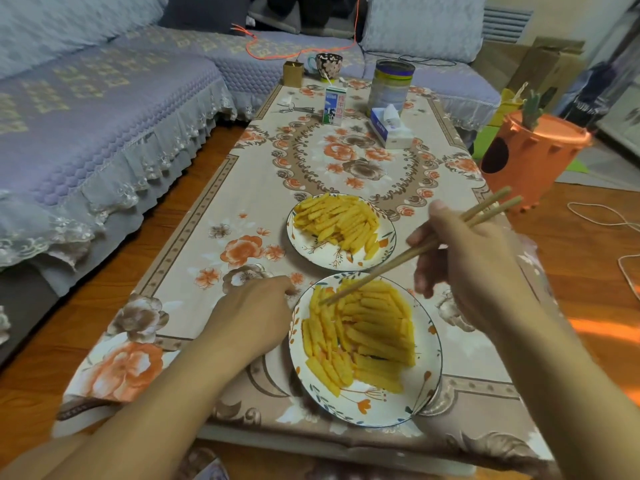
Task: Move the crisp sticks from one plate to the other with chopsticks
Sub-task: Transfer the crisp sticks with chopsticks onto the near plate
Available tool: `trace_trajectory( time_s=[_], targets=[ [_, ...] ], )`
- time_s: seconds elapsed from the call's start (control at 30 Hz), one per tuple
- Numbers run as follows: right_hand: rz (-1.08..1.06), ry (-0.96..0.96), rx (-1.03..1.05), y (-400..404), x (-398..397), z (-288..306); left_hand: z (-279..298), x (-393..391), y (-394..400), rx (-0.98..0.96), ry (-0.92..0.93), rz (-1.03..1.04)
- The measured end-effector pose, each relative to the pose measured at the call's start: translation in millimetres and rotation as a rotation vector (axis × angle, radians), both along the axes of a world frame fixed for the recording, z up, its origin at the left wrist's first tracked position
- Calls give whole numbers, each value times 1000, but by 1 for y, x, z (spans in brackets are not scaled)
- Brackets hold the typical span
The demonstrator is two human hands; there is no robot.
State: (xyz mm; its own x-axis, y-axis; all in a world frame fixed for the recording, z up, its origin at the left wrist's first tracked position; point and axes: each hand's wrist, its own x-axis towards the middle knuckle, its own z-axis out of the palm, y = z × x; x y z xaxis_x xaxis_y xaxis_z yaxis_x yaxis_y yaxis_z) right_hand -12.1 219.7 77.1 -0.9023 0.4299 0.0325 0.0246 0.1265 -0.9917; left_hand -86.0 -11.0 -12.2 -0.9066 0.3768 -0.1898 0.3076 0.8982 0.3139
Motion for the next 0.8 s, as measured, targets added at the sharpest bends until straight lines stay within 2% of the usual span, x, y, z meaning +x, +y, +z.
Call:
trace_trajectory(
  time_s=[0.1, 0.2, 0.4, 0.5, 0.8],
  targets=[
    [96, -52, 190, -16, 8, -8, -1, 0, 0, 2, 0, 4],
    [101, -55, 284, -16, 11, -6, -1, 2, 3, -7, 6, 0],
    [-161, 129, 200, 11, -2, -1, -3, 5, 5, -33, 57, -17],
    [-275, 141, 189, 20, -17, -16, -2, 6, 6, -44, 72, -29],
    [-346, 178, 138, 3, -55, -33, 0, 6, 3, -27, 38, -26]
  ],
)
